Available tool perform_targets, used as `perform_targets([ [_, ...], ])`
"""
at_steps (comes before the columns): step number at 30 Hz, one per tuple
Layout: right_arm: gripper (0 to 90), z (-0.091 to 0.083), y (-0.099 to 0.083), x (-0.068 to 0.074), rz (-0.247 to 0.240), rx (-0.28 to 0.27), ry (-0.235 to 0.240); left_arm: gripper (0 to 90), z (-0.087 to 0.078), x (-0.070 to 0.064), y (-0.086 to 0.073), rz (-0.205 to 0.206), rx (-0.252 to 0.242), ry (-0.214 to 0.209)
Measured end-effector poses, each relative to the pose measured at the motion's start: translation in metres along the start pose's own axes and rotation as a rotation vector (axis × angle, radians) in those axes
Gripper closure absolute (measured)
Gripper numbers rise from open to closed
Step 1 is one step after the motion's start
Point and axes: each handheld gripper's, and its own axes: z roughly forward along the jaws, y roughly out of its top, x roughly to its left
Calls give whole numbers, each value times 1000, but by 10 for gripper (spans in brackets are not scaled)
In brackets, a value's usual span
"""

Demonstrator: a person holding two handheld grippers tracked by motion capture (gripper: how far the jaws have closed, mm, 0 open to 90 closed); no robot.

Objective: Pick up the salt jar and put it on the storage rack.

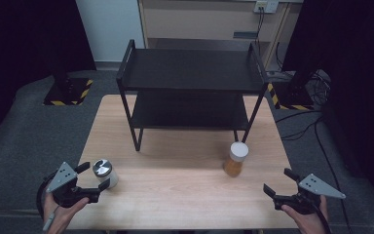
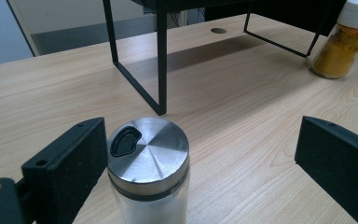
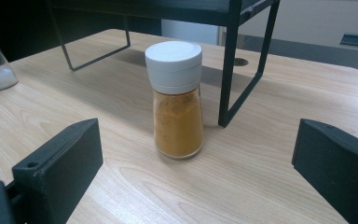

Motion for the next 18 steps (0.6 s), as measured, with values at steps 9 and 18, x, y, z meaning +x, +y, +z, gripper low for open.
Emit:
perform_targets([
  [9, 21, 1, -4, 0, 14, -3, 6, 15, -3, 0, -3, 8, 2, 13],
  [18, 21, 1, -6, -1, 17, -7, 11, 12, -4, 1, -6, 2, -7, 21],
])
